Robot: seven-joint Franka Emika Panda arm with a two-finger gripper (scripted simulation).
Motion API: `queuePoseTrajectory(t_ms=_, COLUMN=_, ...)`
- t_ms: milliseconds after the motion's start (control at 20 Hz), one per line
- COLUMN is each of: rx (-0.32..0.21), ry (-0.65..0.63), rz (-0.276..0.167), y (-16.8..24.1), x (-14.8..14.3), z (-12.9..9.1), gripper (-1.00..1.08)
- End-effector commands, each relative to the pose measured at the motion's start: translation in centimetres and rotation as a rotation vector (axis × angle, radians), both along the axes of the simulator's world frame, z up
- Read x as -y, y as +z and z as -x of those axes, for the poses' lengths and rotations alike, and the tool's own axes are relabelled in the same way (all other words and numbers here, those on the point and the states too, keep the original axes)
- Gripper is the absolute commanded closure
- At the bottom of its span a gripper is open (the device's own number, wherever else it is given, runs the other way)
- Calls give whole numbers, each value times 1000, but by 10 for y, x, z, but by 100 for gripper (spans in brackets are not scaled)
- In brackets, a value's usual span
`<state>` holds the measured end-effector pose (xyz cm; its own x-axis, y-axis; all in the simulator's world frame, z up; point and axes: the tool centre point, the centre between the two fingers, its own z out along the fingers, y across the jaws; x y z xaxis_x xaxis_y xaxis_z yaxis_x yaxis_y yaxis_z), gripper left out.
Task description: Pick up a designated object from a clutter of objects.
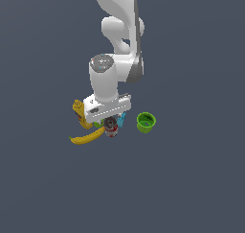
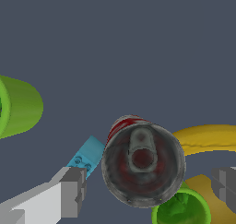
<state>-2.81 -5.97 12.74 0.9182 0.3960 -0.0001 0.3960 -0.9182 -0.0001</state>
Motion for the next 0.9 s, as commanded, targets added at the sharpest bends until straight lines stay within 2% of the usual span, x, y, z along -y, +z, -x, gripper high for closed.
queuePoseTrajectory(t_ms=0, rx=0, ry=0, rz=0, y=-4, x=0, z=0, gripper=-92)
queuePoseTrajectory(t_ms=450, rx=0, ry=3, rz=0, y=-40, x=0, z=1, gripper=-92)
queuePoseTrajectory(t_ms=750, rx=0, ry=3, rz=0, y=-50, x=0, z=1, gripper=-92)
queuePoseTrajectory(t_ms=800, rx=0, ry=3, rz=0, y=-50, x=0, z=1, gripper=108)
queuePoseTrajectory(t_ms=850, rx=0, ry=3, rz=0, y=-50, x=0, z=1, gripper=108)
